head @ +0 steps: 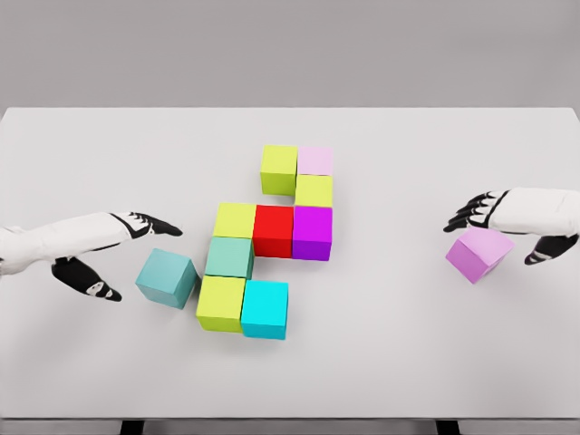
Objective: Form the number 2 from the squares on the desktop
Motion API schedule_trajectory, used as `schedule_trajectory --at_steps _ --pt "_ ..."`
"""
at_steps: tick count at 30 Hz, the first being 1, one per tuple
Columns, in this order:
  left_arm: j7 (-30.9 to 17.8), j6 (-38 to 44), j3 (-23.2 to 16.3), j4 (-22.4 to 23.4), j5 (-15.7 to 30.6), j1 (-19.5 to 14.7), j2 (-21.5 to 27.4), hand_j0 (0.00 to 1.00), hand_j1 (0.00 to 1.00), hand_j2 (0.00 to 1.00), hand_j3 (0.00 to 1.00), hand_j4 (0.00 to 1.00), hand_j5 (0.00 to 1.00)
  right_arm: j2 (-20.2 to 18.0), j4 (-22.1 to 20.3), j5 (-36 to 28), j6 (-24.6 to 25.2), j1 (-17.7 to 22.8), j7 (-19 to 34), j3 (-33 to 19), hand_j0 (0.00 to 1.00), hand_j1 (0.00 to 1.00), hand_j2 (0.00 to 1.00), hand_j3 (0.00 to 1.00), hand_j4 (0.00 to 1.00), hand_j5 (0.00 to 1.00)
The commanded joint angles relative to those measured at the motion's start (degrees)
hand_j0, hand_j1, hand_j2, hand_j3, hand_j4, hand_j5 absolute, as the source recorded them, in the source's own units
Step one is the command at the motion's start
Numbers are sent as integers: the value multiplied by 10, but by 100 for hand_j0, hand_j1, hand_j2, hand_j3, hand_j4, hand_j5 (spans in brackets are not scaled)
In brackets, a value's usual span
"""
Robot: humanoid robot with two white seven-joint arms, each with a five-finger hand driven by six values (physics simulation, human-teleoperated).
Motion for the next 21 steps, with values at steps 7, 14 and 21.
schedule_trajectory --at_steps 7,14,21 --pt "0 6 -1 -2 -10 0 -15 100 100 100 100 100 100 27 20 -2 1 2 0 3 100 100 100 100 100 100" --pt "0 14 -10 0 -24 0 -34 100 100 100 100 100 100 34 52 -1 1 2 0 11 100 100 100 100 100 100" --pt "0 15 -15 3 -30 -4 -41 100 100 100 100 100 100 57 84 5 1 1 0 19 100 100 100 100 100 100"
